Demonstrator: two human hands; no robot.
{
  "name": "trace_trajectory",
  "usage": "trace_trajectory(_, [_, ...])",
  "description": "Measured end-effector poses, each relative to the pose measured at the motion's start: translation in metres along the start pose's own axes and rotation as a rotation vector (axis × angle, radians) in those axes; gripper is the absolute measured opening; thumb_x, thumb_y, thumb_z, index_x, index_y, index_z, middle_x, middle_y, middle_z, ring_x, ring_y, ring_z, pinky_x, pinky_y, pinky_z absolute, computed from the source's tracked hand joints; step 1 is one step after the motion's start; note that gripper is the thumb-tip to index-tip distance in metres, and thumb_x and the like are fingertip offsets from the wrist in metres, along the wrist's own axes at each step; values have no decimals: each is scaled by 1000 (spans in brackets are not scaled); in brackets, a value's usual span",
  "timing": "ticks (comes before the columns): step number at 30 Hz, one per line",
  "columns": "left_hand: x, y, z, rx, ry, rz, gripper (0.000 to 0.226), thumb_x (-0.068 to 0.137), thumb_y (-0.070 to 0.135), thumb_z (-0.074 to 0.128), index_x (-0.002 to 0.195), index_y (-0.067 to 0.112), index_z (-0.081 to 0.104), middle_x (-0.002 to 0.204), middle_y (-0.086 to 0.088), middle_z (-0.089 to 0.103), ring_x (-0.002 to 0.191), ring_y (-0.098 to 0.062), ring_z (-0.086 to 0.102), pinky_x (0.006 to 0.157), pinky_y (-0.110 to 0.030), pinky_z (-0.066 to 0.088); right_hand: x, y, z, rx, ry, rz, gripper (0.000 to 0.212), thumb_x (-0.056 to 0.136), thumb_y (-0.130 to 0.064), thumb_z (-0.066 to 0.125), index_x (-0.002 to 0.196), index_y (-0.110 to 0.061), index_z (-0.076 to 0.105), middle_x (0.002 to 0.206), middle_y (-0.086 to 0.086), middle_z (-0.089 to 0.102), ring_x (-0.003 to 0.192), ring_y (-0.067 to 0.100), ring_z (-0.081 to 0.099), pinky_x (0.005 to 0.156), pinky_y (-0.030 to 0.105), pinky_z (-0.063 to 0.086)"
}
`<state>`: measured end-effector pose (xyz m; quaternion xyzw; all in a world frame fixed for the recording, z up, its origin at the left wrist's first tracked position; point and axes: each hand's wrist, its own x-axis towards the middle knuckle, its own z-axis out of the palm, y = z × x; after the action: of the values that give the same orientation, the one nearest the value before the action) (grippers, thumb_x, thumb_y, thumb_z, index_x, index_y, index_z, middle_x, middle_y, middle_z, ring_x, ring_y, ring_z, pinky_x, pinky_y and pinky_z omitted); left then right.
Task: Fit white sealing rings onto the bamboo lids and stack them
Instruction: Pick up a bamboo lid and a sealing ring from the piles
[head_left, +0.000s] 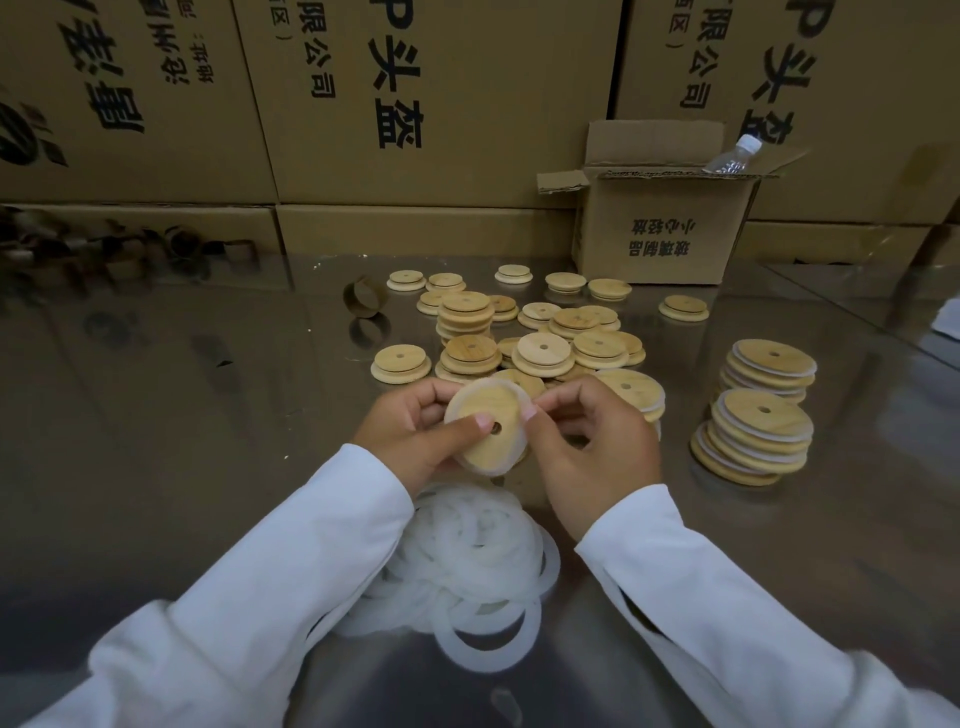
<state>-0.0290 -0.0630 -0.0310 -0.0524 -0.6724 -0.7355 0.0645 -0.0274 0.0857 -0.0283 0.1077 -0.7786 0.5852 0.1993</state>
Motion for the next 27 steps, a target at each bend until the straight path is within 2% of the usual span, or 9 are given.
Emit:
trace_trajectory(4, [-2, 1, 1, 90, 2, 25, 11, 80, 9, 62, 89, 11, 67, 85, -12, 70, 83, -27, 64, 84, -46, 50, 0, 1, -2, -68, -32, -21, 11, 80, -20, 66, 72, -24, 60, 73, -14, 64, 73, -4, 58, 62, 11, 48])
trace_trajectory(8, [-2, 3, 0, 161, -4, 100, 11, 79, 11, 62, 88, 14, 66, 82, -6, 70, 78, -17, 64, 71, -33, 53, 4, 0, -2, -9, -32, 52, 16, 80, -14, 66, 69, -22, 59, 70, -12, 63, 67, -4, 58, 58, 4, 44])
trace_trajectory(11, [-2, 3, 1, 162, -11, 118, 10, 78, 10, 62, 86, 15, 65, 78, 0, 69, 73, -9, 65, 63, -23, 53, 8, 1, -1, 47, -27, 142, 15, 81, -11, 65, 68, -18, 61, 71, -3, 65, 68, 9, 60, 64, 16, 50])
trace_trajectory(13, [-2, 2, 1, 129, -14, 105, 14, 72, 16, 63, 86, 14, 66, 78, 0, 70, 76, -12, 65, 67, -28, 55, 8, 1, -2, 65, -24, 158, 16, 81, -10, 64, 67, -19, 61, 71, -2, 65, 69, 14, 61, 67, 24, 51])
trace_trajectory(15, [-2, 0, 0, 83, -9, 75, 23, 66, 22, 63, 87, 13, 66, 78, -3, 70, 79, -19, 65, 73, -38, 55, 7, -1, -3, 53, -32, 116, 18, 80, -10, 64, 67, -21, 60, 71, -7, 64, 66, 8, 60, 63, 16, 50])
trace_trajectory(18, [-1, -2, 0, 51, 16, 59, 25, 64, 24, 64, 86, 12, 67, 76, -2, 71, 76, -18, 66, 71, -36, 56, 4, -2, -4, 14, -77, 56, 16, 80, -16, 65, 70, -25, 58, 73, -13, 63, 69, 2, 59, 58, 7, 45])
trace_trajectory(21, [0, -1, 0, 23, 55, 66, 26, 62, 24, 65, 86, 12, 66, 75, -3, 71, 72, -18, 66, 66, -34, 57, 1, 0, -3, -47, -109, 56, 12, 80, -22, 66, 72, -25, 58, 72, -14, 62, 67, -1, 57, 61, 10, 45])
trace_trajectory(25, [0, 0, -1, 56, 39, 79, 27, 59, 21, 70, 84, 12, 65, 78, -5, 70, 75, -22, 64, 72, -39, 53, 1, 0, -1, -77, -71, 36, 15, 81, -22, 64, 69, -27, 56, 68, -15, 60, 67, -1, 57, 61, 12, 46])
trace_trajectory(27, [0, -2, -2, 115, -4, 87, 21, 66, 7, 71, 85, 12, 64, 79, -3, 71, 74, -17, 66, 68, -29, 56, 1, 0, -1, -68, -50, 32, 14, 82, -25, 63, 70, -27, 56, 69, -15, 60, 67, -1, 57, 60, 11, 45])
